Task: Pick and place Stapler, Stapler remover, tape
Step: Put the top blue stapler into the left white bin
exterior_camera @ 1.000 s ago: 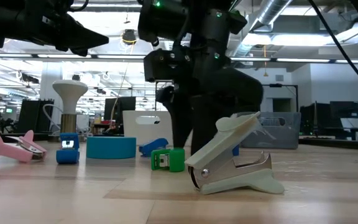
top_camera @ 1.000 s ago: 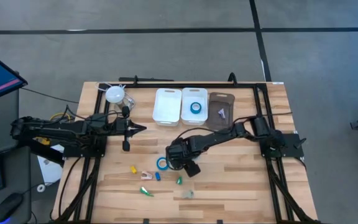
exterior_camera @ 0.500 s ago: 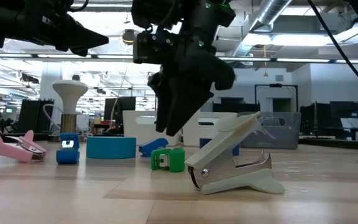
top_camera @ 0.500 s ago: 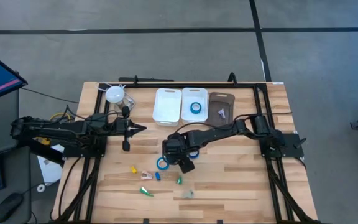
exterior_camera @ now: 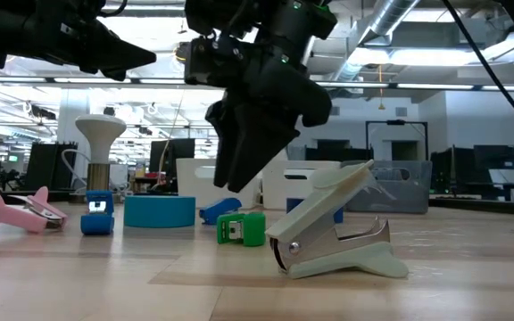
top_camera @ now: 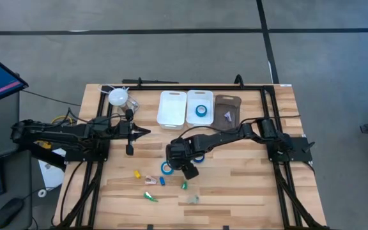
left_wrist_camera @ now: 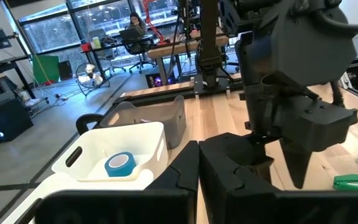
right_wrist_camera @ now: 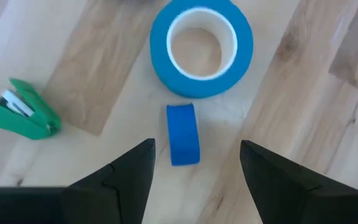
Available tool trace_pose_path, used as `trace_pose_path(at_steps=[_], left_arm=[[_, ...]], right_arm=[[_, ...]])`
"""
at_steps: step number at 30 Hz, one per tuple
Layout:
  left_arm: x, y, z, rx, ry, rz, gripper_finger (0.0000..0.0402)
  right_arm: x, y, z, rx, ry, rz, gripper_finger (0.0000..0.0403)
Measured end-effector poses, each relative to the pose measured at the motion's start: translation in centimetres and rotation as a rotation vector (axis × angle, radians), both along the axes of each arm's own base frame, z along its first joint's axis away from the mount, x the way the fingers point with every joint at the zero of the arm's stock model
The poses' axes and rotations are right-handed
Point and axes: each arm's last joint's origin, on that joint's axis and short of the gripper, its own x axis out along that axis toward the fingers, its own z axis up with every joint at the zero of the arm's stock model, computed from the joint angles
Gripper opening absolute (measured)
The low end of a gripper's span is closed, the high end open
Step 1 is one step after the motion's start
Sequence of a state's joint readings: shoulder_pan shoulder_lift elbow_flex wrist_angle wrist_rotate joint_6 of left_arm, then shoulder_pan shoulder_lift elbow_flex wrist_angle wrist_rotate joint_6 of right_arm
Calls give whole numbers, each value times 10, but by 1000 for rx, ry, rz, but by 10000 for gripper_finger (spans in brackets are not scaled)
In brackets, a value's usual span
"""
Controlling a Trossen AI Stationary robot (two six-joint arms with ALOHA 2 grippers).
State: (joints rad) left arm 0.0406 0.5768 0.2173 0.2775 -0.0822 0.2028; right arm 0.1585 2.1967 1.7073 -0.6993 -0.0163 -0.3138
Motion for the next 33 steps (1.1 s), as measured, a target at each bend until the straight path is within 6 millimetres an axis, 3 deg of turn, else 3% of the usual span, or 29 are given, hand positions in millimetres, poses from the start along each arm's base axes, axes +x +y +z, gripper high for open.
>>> trace_pose_path(at_steps=[13, 26, 33], left_arm=[[0, 0, 0, 0, 0, 0, 3], [0, 0, 0, -1, 0, 0, 3], [0, 0, 0, -1, 0, 0, 3]], right_arm=[[1, -3, -3, 52, -5, -19, 226], [1, -9, -8, 101, 12, -50, 185], [4, -8, -34, 108, 59, -55, 185]])
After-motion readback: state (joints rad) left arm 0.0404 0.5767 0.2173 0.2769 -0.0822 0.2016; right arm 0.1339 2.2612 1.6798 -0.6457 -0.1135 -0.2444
